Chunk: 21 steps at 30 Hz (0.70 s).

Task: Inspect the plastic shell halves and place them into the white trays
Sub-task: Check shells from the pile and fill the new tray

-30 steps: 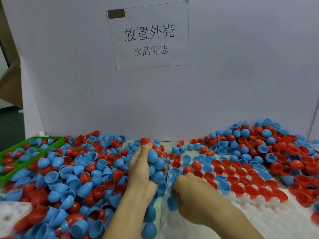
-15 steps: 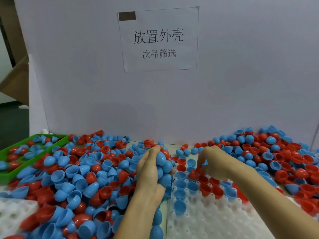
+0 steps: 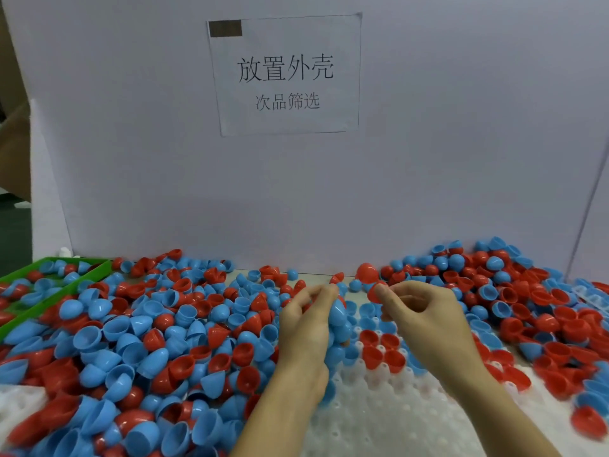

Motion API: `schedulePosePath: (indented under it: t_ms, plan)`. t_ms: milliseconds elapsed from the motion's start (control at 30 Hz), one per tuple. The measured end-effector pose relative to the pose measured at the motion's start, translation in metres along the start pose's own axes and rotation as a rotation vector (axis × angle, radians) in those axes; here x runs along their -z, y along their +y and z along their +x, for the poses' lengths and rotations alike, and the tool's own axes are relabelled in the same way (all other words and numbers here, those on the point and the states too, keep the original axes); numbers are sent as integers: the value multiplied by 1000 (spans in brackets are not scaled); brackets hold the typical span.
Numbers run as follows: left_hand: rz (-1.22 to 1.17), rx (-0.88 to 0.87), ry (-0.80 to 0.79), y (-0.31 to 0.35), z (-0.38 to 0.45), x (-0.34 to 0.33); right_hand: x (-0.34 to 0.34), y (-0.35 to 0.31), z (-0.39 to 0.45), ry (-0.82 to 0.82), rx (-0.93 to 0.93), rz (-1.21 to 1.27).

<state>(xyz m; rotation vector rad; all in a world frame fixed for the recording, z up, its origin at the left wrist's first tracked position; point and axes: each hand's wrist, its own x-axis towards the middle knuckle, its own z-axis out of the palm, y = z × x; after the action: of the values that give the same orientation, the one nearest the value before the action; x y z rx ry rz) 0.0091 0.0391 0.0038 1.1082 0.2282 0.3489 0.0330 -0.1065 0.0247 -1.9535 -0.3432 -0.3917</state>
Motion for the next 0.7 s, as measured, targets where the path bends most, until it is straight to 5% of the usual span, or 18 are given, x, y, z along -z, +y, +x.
schedulePosePath:
  t_ms: [200, 700]
  plan:
    - [210, 43, -112, -8, -7, -8, -7, 7, -8, -34, 72, 57]
    - [284, 7, -132, -9, -4, -4, -5, 8, -15, -150, 218, -32]
